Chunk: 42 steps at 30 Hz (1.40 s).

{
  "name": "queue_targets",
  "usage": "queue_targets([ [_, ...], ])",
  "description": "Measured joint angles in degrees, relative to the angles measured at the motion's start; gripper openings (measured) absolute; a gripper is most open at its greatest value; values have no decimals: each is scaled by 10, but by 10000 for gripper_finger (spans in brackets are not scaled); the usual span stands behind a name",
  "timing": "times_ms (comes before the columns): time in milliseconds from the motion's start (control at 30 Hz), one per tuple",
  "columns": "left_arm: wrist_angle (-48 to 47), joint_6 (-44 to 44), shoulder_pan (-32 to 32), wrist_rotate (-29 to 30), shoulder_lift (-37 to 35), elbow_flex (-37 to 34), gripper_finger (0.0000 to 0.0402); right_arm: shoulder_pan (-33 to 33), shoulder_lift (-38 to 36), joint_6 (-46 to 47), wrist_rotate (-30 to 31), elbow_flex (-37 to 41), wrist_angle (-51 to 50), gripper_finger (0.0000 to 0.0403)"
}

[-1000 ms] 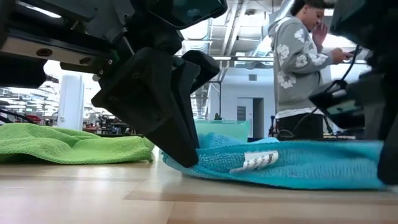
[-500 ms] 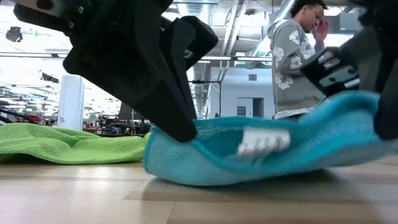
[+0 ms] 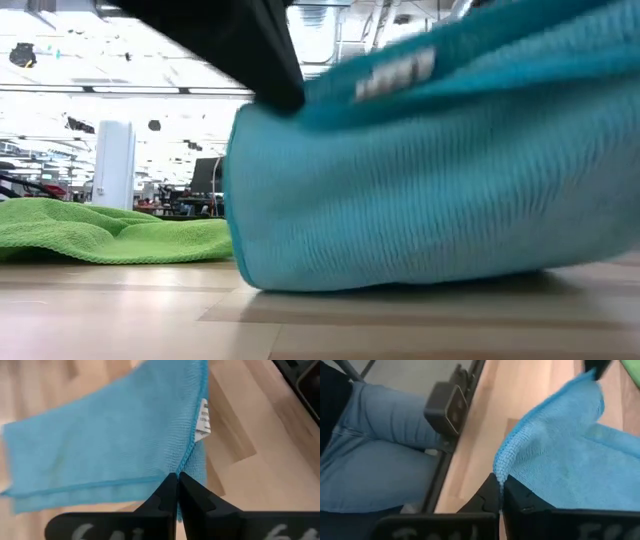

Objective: Roll microfiber towels into tight, uniform cylinder then place into a basket
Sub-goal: Fold the blue microfiber cloth

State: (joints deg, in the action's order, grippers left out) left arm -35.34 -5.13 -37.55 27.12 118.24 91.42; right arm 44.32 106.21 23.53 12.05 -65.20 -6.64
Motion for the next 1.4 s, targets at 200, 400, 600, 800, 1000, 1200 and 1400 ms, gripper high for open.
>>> queue_targets([
  [200,-65,-3,-23,65,0,50,0,7,0,0,4,-36,-35,10],
  [400,-119,2,-30,148,0,88,0,16,0,0,58,-87,-136,19],
  [600,-125,41,-12,195,0,90,0,22,0,0,114,-125,-257,9],
  [800,-145,41,19,222,0,90,0,19,0,63,170,-132,-385,17],
  [1000,-150,56,49,232,0,90,0,-2,-1,127,200,-133,-491,7],
  [1200,-132,61,97,234,0,57,0,-33,-2,186,213,-113,-562,16],
  [1400,-44,101,148,235,1,16,0,-69,-2,215,212,-66,-569,8],
])
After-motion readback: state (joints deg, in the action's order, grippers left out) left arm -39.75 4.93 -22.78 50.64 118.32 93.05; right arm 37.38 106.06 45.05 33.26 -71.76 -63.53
